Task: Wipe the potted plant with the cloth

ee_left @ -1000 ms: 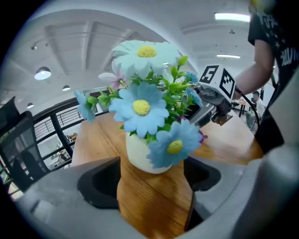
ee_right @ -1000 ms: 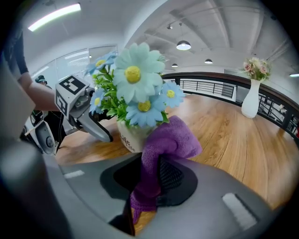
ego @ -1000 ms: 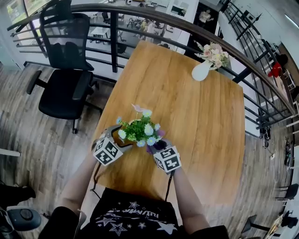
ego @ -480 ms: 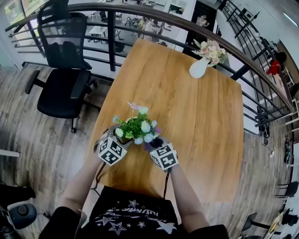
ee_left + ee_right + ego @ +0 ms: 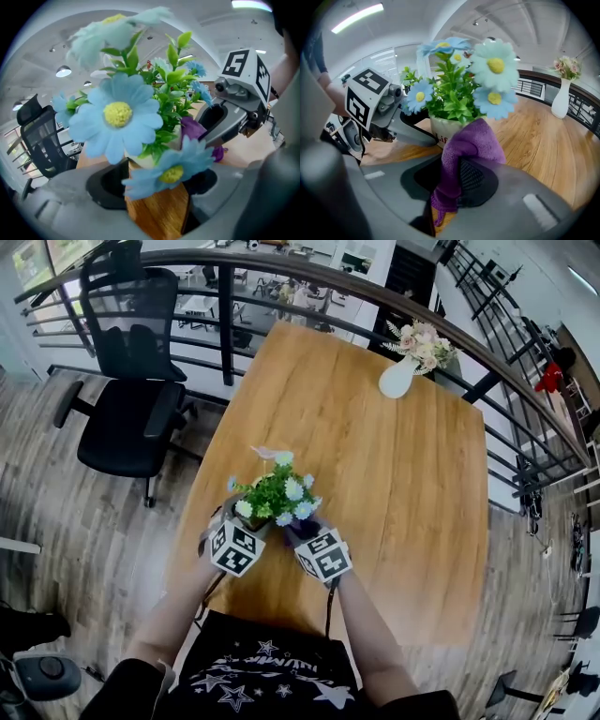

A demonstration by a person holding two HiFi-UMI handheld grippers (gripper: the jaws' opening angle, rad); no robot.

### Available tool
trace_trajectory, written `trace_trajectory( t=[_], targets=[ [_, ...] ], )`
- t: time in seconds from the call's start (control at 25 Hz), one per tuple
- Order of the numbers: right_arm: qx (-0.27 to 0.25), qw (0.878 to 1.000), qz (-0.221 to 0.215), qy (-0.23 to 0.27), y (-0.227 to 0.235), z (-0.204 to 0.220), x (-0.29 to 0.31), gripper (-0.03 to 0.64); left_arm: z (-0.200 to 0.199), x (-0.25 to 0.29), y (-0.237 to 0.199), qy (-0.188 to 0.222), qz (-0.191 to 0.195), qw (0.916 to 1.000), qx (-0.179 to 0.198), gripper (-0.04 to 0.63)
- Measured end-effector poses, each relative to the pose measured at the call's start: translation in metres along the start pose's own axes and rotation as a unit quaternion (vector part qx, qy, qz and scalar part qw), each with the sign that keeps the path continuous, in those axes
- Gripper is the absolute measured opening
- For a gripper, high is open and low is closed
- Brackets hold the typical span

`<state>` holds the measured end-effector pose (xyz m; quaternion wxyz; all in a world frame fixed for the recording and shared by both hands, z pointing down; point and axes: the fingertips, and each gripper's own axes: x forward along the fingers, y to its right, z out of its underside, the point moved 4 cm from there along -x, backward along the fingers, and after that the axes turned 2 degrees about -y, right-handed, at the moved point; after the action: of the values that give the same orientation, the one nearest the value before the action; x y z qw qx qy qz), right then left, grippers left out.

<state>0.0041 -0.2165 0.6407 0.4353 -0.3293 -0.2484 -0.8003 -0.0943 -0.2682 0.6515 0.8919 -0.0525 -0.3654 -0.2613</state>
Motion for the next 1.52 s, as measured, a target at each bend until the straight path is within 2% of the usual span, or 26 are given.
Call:
trace_trajectory(
  t=[0.16, 0.24, 0.32, 0.56, 0.8, 0.92, 1.12, 1.2, 1.36, 1.52],
  targets=[
    [-0.009, 1.000, -0.016, -0.001, -0.012, -0.003, 0.002, 0.086, -0.003, 0.000, 0.008, -0.006, -0.014, 0.9998, -0.010, 0.345],
    [-0.019, 1.000, -0.023, -0.001, -0.019, -0.004, 0.004, 0.086, -0.003, 0.001, 0.015, -0.009, -0.010, 0.9999, -0.002, 0.345],
    [-0.030, 0.999, -0.023, -0.003, -0.023, -0.003, 0.006, 0.084, -0.002, 0.000, 0.020, -0.011, -0.008, 0.9999, 0.009, 0.315],
    [-0.034, 0.999, -0.026, -0.001, -0.024, -0.004, 0.003, 0.086, -0.001, -0.003, 0.021, -0.011, 0.005, 0.9999, 0.007, 0.298],
    [-0.027, 0.999, -0.027, 0.001, -0.022, -0.002, 0.001, 0.086, 0.007, -0.009, 0.019, -0.010, 0.047, 0.9982, 0.037, 0.298],
    [-0.026, 0.999, -0.027, 0.001, -0.019, -0.001, 0.000, 0.086, 0.013, -0.013, 0.011, -0.008, 0.089, 0.9933, 0.073, 0.299],
    [-0.025, 0.999, -0.025, -0.005, -0.016, 0.000, -0.003, 0.086, 0.006, -0.014, -0.015, 0.000, 0.146, 0.9794, 0.139, 0.424],
    [-0.024, 0.999, -0.025, -0.005, -0.016, 0.001, -0.003, 0.086, -0.002, -0.013, -0.025, 0.011, 0.169, 0.9699, 0.175, 0.471],
    [-0.017, 0.999, -0.027, -0.004, -0.012, 0.001, -0.003, 0.086, -0.019, -0.005, -0.038, 0.019, 0.217, 0.9403, 0.262, 0.491],
    [-0.006, 1.000, -0.024, -0.005, -0.009, 0.004, -0.006, 0.086, -0.034, 0.006, -0.047, 0.019, 0.238, 0.9063, 0.349, 0.499]
  ],
)
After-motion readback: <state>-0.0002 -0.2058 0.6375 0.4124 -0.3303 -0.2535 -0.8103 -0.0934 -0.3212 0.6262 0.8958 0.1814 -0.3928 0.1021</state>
